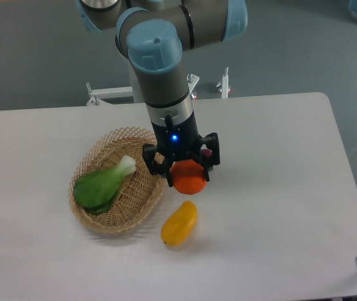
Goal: Place the orange on the table
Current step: 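Hold the orange in the gripper above the table beside the basket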
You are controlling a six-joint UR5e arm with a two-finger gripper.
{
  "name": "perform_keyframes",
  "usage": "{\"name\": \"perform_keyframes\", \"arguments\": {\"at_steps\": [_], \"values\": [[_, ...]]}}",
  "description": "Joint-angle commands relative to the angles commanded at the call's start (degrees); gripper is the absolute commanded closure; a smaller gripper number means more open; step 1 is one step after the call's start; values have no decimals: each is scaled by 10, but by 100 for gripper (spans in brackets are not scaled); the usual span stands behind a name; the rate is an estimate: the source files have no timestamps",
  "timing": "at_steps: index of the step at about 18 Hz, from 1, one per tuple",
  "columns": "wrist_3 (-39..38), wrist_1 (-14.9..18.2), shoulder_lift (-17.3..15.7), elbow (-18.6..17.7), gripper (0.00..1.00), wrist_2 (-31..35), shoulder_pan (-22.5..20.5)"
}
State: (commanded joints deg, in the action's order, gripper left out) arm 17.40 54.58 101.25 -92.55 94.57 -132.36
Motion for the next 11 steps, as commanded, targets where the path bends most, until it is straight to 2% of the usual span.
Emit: {"name": "perform_keyframes", "arguments": {"at_steps": [7,11], "values": [[0,0,0,0,24,0,-5],[8,1,3,16,24,1,-15]]}}
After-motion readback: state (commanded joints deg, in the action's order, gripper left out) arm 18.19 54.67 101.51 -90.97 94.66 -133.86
